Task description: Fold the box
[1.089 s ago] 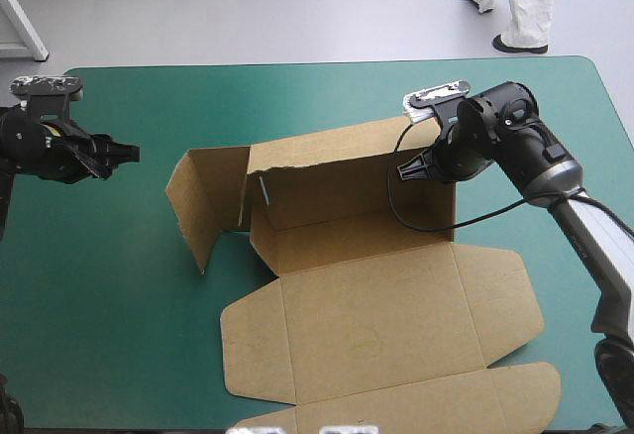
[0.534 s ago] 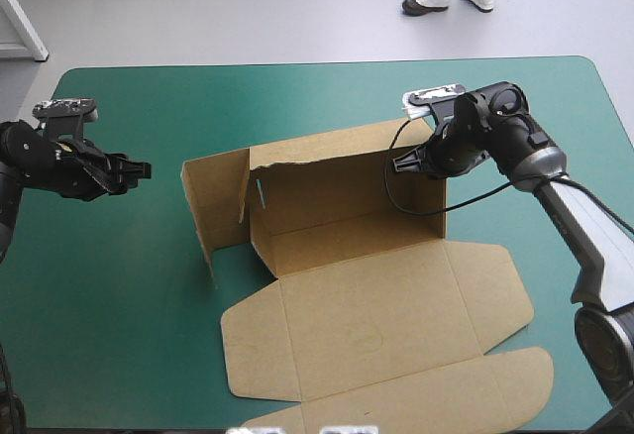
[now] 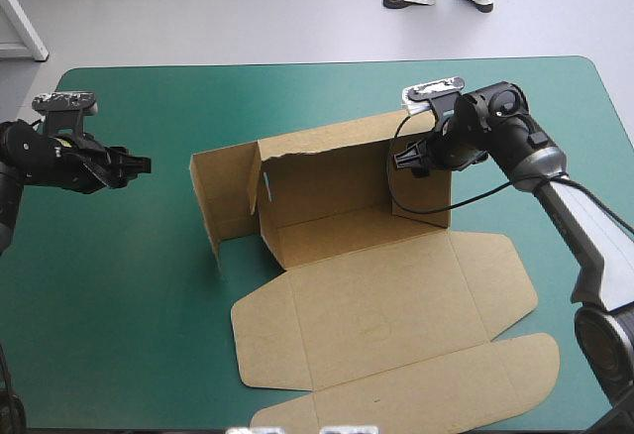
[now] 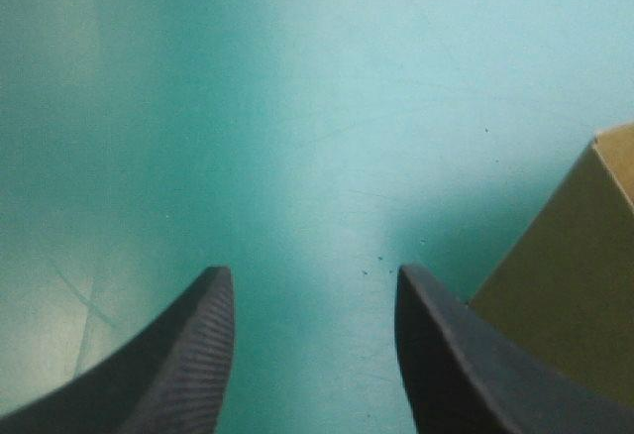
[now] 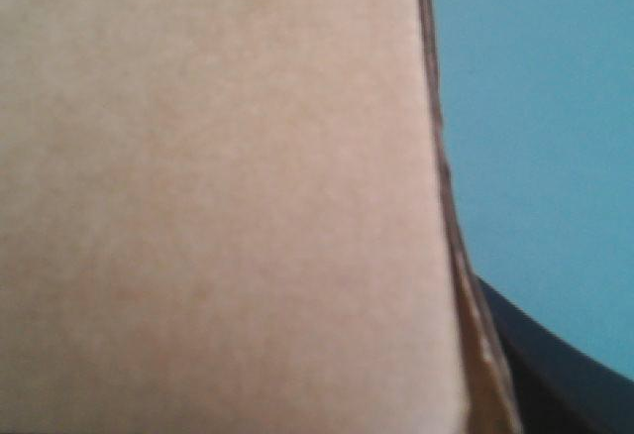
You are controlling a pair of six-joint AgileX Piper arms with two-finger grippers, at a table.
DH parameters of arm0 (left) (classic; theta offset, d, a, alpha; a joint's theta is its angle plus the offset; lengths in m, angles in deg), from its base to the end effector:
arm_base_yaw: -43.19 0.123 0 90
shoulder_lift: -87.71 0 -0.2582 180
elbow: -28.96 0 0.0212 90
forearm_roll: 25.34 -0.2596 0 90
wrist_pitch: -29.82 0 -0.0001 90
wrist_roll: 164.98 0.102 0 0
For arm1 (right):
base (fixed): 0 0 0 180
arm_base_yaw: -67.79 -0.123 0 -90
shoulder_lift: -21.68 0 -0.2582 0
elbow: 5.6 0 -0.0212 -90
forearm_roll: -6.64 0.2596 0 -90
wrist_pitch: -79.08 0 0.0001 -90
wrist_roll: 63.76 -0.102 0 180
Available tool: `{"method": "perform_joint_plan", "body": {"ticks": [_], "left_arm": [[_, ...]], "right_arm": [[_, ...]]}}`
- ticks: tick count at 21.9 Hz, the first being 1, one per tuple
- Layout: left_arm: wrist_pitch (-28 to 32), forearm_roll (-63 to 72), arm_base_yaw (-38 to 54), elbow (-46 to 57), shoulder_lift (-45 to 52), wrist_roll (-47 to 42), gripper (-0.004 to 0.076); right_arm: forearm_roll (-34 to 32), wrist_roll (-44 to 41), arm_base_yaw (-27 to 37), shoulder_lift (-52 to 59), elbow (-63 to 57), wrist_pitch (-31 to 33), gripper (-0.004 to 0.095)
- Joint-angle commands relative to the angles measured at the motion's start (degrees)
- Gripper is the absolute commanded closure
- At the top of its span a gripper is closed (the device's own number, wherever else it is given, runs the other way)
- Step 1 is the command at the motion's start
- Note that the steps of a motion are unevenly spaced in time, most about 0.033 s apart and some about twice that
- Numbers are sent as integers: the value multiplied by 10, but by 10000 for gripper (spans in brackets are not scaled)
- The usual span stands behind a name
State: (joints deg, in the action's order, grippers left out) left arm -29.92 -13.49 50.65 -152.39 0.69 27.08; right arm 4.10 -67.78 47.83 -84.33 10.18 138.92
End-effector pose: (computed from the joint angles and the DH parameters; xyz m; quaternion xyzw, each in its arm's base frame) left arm 0.3013 0.0212 0.3394 0.0150 0.9499 -0.0490 0.3085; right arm 0.3601 0.1266 0.3030 -0.1397 0.9557 0.0327 0.2570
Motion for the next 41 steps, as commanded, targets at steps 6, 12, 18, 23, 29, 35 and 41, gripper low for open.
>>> {"method": "perform_joint_plan", "body": {"ticks": [6, 12, 18, 23, 29, 35, 41], "left_arm": [[50, 0, -1, -13, 15, 5, 358], [58, -8, -1, -13, 15, 5, 358], [63, -8, -1, -13, 15, 5, 358], [62, -10, -1, -13, 15, 5, 358], [57, -10, -1, -13, 15, 5, 358], [58, -12, -1, -13, 15, 5, 358], [64, -12, -1, -13, 15, 5, 360]], "right_arm": [[5, 16, 4, 79, 11, 12, 212], [5, 20, 4, 133, -27, 2, 212], [12, 0, 4, 261, -279, -210, 212], [18, -10, 4, 259, -426, -412, 221], [12, -9, 4, 195, -439, -527, 377], [14, -9, 4, 145, -428, -531, 658], [14, -14, 4, 169, -356, -400, 926]]}}
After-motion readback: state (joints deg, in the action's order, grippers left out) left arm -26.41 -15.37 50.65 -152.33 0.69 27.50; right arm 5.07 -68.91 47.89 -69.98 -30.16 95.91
